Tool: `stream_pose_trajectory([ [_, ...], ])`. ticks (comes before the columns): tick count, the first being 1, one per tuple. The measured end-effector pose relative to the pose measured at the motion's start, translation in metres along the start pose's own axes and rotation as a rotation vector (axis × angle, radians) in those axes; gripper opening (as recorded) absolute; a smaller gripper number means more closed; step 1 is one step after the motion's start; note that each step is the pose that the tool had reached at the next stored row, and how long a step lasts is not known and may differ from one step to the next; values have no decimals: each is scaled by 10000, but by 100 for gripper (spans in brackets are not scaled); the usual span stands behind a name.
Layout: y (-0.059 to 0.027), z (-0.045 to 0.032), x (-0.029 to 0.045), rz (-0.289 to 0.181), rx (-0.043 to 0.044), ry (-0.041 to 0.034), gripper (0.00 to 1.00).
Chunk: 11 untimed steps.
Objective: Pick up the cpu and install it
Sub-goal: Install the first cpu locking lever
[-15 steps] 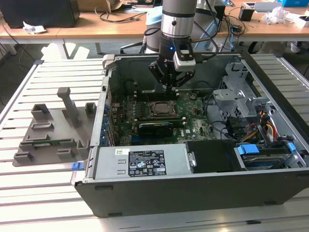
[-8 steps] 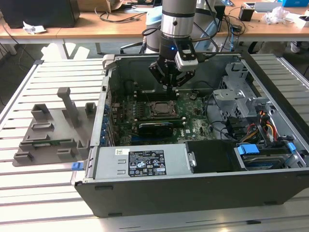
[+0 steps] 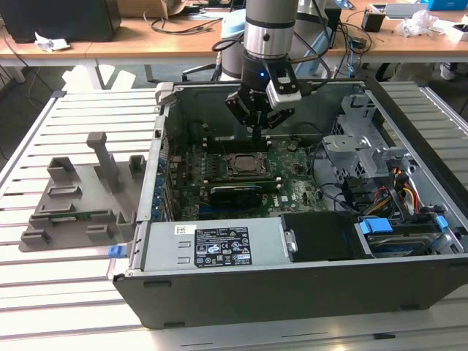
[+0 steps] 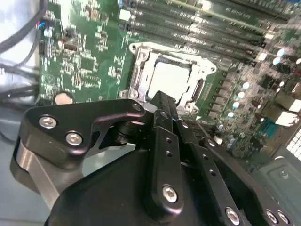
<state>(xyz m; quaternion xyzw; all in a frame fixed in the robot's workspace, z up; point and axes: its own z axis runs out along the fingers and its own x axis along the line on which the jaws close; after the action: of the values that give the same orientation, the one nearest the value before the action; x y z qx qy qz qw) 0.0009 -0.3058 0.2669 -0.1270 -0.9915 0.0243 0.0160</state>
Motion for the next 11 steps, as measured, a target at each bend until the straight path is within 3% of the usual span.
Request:
stream_pose_trajectory([
  [3,-1,0,-1,-582,5,-27,11],
  [11,0,0,-1,-962,15,-48,11],
])
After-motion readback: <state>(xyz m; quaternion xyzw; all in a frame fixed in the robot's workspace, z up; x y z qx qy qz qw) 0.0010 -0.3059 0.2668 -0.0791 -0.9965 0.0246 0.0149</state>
